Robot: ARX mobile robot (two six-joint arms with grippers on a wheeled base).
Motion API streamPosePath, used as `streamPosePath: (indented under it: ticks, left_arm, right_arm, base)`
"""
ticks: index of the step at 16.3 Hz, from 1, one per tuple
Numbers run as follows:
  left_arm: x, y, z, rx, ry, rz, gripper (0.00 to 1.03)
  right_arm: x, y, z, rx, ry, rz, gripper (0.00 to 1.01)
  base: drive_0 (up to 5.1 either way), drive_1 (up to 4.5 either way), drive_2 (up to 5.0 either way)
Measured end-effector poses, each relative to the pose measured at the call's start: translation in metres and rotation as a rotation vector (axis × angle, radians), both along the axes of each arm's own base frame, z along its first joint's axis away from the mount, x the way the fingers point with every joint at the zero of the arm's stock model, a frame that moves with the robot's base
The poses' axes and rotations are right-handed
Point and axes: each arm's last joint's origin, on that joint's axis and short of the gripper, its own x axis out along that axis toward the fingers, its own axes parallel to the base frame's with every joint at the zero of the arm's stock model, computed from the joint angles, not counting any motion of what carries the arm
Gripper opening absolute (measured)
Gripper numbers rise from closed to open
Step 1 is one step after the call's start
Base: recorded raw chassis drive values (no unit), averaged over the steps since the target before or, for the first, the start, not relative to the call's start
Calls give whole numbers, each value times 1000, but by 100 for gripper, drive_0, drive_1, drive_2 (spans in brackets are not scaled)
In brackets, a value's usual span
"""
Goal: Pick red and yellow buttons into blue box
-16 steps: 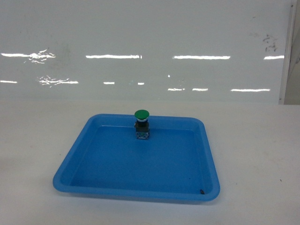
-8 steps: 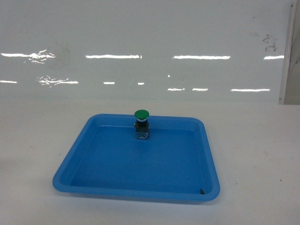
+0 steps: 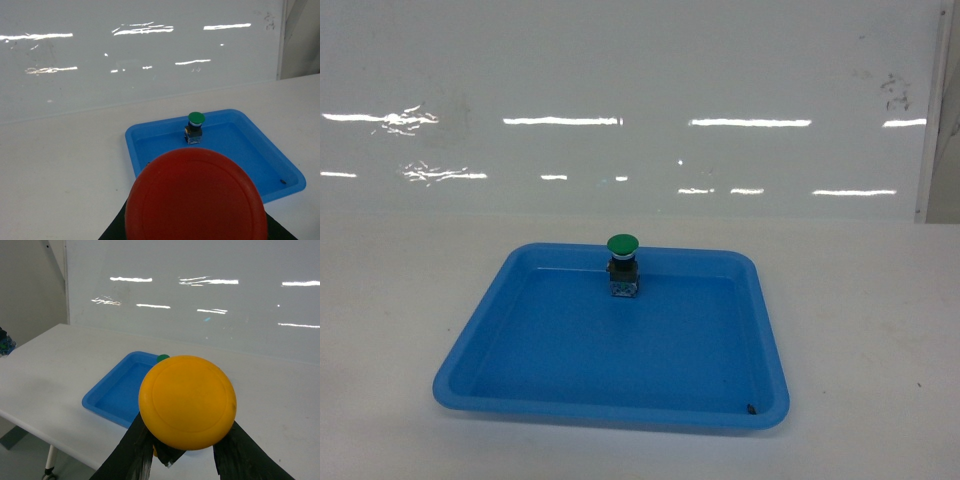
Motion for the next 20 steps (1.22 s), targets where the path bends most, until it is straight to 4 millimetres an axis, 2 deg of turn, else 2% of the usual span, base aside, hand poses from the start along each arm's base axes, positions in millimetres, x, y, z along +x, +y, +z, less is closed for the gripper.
streamPosePath:
  ticks: [2,20]
  left_arm:
    - [-1,1,-7,-9,31,5,24]
    - [-1,2,-7,-9,30,6,24]
  right_arm:
    - [0,0,0,0,0,0,26]
    - [0,0,0,0,-1,3,26]
  base:
    - [0,0,0]
    - [0,0,0]
